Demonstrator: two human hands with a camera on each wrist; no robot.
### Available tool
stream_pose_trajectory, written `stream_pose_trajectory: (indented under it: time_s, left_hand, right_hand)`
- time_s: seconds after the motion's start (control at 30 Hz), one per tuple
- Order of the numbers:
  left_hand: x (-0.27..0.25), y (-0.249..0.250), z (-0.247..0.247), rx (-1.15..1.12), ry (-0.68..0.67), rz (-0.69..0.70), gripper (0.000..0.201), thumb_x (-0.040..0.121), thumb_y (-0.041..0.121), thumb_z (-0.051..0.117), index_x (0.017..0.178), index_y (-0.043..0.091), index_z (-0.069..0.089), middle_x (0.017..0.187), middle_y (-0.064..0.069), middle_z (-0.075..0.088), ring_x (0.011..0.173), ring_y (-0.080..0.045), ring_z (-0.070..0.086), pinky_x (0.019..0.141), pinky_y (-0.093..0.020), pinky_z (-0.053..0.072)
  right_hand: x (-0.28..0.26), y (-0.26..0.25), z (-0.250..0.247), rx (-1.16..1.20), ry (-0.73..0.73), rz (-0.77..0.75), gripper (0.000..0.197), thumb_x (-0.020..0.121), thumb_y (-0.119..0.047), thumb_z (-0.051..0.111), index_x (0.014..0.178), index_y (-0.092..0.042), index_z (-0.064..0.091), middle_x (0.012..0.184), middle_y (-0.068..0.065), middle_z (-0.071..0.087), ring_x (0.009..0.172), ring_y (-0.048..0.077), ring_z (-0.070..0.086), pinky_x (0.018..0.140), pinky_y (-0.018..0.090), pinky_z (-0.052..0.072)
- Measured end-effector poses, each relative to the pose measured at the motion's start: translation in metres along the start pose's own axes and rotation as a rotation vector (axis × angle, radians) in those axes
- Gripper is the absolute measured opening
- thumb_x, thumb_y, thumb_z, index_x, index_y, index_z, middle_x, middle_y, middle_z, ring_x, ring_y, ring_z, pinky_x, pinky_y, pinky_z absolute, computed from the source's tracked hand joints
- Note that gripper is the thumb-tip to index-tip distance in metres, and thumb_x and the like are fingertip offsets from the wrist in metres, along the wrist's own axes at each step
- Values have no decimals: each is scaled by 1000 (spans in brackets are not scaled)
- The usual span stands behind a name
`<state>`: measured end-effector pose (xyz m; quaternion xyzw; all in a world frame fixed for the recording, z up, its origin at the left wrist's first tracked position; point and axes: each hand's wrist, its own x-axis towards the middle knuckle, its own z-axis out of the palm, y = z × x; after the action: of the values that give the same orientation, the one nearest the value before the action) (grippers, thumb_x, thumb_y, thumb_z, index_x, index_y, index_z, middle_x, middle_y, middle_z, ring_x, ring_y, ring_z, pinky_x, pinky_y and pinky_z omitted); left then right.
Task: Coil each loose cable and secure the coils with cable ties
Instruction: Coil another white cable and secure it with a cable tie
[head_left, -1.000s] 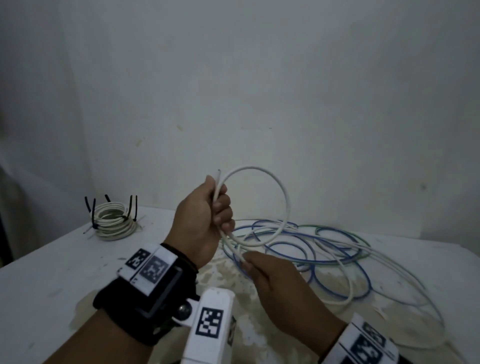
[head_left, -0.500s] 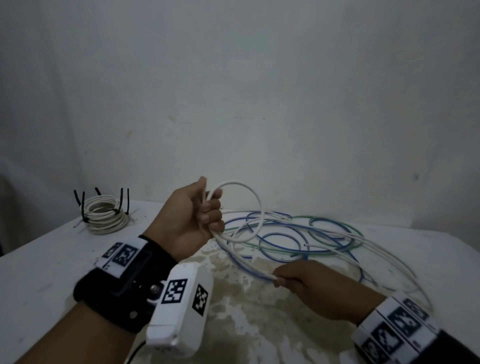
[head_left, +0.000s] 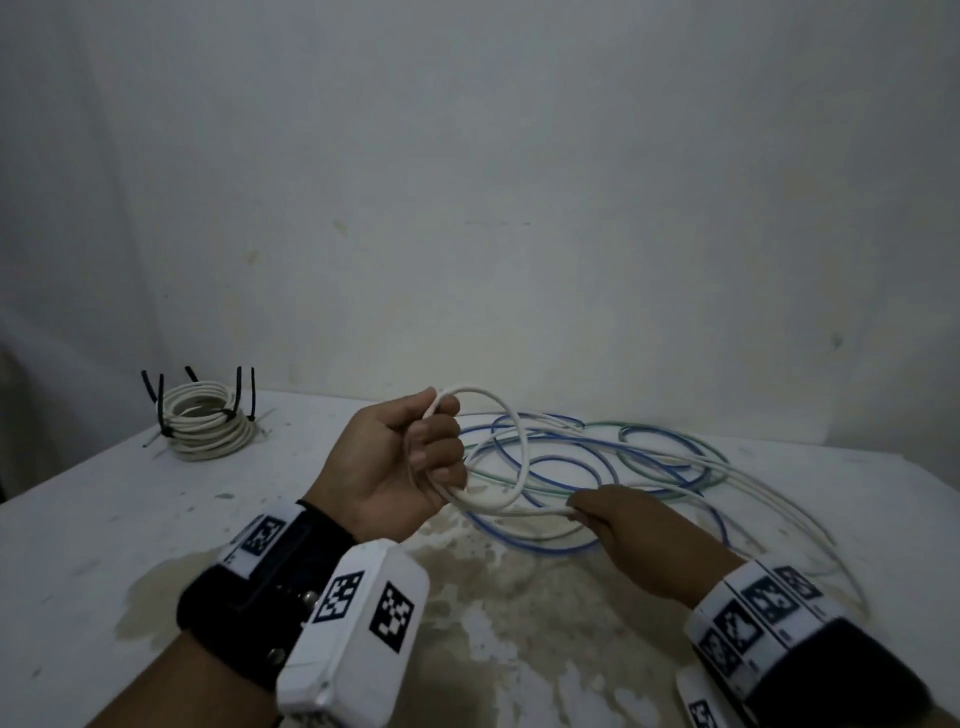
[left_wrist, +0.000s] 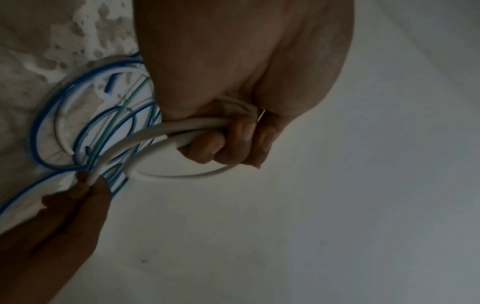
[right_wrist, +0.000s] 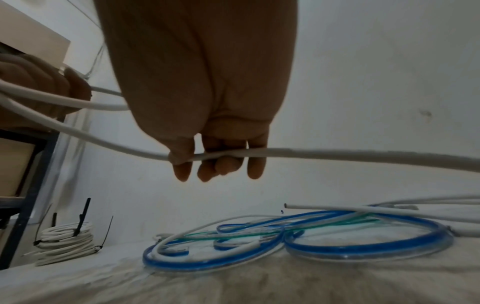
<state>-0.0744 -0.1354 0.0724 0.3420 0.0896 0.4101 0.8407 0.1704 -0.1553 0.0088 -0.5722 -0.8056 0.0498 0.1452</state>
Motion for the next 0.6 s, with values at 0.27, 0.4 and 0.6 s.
stream_pose_trajectory:
  time_s: [0.27,0.4,0.6]
  left_hand:
    - [-5,16,1,240,340,440,33,101,30,33,73,16,43,52,5,33,42,-10,32,44,-18,37]
    - [-13,24,-5,242,354,477,30,99,28,35,74,15,44,54,4,37,44,-12,38,48,-20,45]
    - [-18,12,-2,151,276,381,32,93,27,41,66,13,51,47,5,30,37,-11,31,46,-23,44]
  right_hand:
    - [8,24,-39,7,47,125,32,101,-33,39,72,-27,50,72,-7,53,69,11,49,62,9,36]
    - [7,33,-66,-100,106,231,38,101,-34,38,67,-22,51,66,-5,51,64,12,48,57,19,33]
    - [14,19,-77,-316,-54,333,42,102,-38,34,61,-27,32,59,-2,34,53,12,37,49,22,27]
